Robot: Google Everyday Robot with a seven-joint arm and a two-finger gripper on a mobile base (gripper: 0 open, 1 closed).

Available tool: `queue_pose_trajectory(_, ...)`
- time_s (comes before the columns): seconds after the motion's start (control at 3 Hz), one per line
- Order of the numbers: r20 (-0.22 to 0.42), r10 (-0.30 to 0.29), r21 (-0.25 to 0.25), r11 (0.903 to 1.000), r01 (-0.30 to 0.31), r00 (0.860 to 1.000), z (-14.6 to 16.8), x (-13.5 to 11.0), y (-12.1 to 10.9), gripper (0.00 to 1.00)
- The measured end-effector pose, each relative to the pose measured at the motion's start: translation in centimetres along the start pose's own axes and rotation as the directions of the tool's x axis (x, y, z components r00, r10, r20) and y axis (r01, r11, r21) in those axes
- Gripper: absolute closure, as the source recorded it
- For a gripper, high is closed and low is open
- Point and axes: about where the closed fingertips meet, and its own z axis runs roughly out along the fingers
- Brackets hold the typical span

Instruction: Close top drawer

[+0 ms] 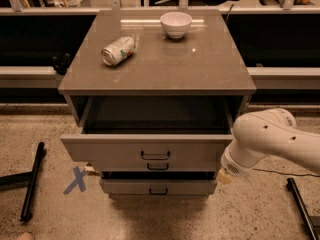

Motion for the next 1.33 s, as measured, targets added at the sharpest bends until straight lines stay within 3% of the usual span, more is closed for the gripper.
queue_pose_trajectory(0.67,0.148,0.008,0.112,0.9934,-0.025,0.989,-1.0,-5.8,-5.4,1.00)
queue_pose_trajectory(1.0,0.157,0.005,0.118,0.9927,-0.024,0.988,-1.2,-6.4,-5.7,1.00)
queue_pose_trajectory(1.33,0.211,-0.014,0.151,0.9883,-0.019,0.977,-2.1,-9.8,-7.5,1.00)
